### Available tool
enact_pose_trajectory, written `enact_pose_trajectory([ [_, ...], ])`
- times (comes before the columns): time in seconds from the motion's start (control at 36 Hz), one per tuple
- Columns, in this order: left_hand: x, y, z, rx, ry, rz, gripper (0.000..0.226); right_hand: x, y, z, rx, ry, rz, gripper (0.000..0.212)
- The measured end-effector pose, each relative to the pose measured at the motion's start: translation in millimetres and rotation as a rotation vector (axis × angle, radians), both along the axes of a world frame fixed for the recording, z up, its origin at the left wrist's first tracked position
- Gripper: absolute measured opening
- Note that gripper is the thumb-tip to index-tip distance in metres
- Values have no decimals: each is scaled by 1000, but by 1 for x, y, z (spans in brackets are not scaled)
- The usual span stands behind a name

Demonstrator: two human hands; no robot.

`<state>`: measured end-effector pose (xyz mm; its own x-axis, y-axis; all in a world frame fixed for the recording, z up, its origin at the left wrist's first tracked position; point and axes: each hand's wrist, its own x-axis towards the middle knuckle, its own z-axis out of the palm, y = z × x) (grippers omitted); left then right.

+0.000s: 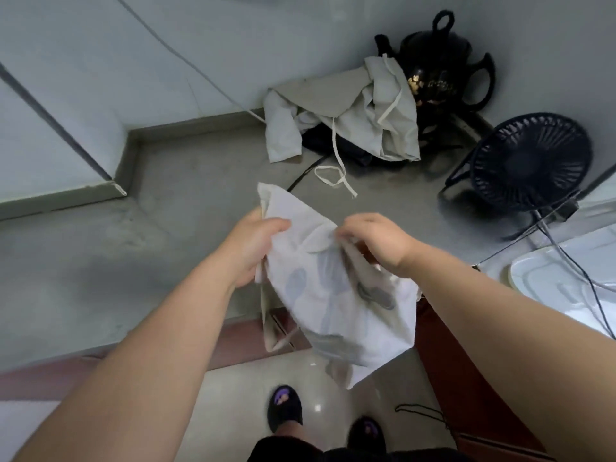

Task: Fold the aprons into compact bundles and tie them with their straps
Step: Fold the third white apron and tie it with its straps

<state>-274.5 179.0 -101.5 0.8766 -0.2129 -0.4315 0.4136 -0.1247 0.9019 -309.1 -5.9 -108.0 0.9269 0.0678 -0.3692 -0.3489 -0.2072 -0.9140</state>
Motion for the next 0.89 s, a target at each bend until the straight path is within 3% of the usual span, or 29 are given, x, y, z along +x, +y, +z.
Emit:
enact_pose_trajectory([
  [0.06, -14, 13, 5, 38, -41, -48, 23, -5, 15, 9, 137, 64, -13, 14],
  [0.08, -23, 21, 12, 61, -71, -74, 31, -8, 24, 15, 98, 64, -4, 18],
  [0.17, -34, 29, 23, 116, -111, -227, 36, -7, 33, 20, -163, -81, 118, 76],
  [0.22, -44, 42, 32, 142, -148, -244, 52, -12, 49, 28, -160, -144, 251, 94],
  [0.28, -54, 54, 38, 127, -166, -223, 48, -15, 64, 34, -120, -108, 381, 83],
  [0.33, -68, 74, 45, 126, -185, -198, 44, -22, 89, 38, -110, -102, 466, 46],
  [0.42, -83, 109, 48, 175, -198, -114, 45, -30, 119, 39, -131, -192, 395, 14],
  [0.47, -93, 135, 50, 211, -193, -19, 29, -32, 131, 39, -120, -236, 284, 4],
  [0.53, -105, 166, 55, 320, -199, 44, 17, -38, 148, 43, -169, -267, 242, 12],
  [0.61, -114, 196, 56, 561, -241, -36, 22, -49, 170, 51, -216, -315, 256, 28],
  [0.64, -121, 203, 60, 573, -240, -85, 11, -56, 181, 55, -241, -352, 266, 30],
  [0.67, -126, 206, 63, 543, -248, -125, 14, -61, 190, 58, -275, -394, 287, 31],
  [0.72, -128, 206, 65, 433, -292, -179, 43, -69, 204, 64, -356, -467, 353, 30],
  [0.75, -130, 206, 65, 382, -317, -183, 44, -76, 211, 68, -396, -481, 391, 29],
  [0.83, -132, 203, 66, 412, -440, -202, 17, -91, 222, 72, -527, -500, 435, 31],
  [0.89, -133, 206, 67, 482, -537, -242, 12, -99, 221, 72, -566, -432, 451, 24],
])
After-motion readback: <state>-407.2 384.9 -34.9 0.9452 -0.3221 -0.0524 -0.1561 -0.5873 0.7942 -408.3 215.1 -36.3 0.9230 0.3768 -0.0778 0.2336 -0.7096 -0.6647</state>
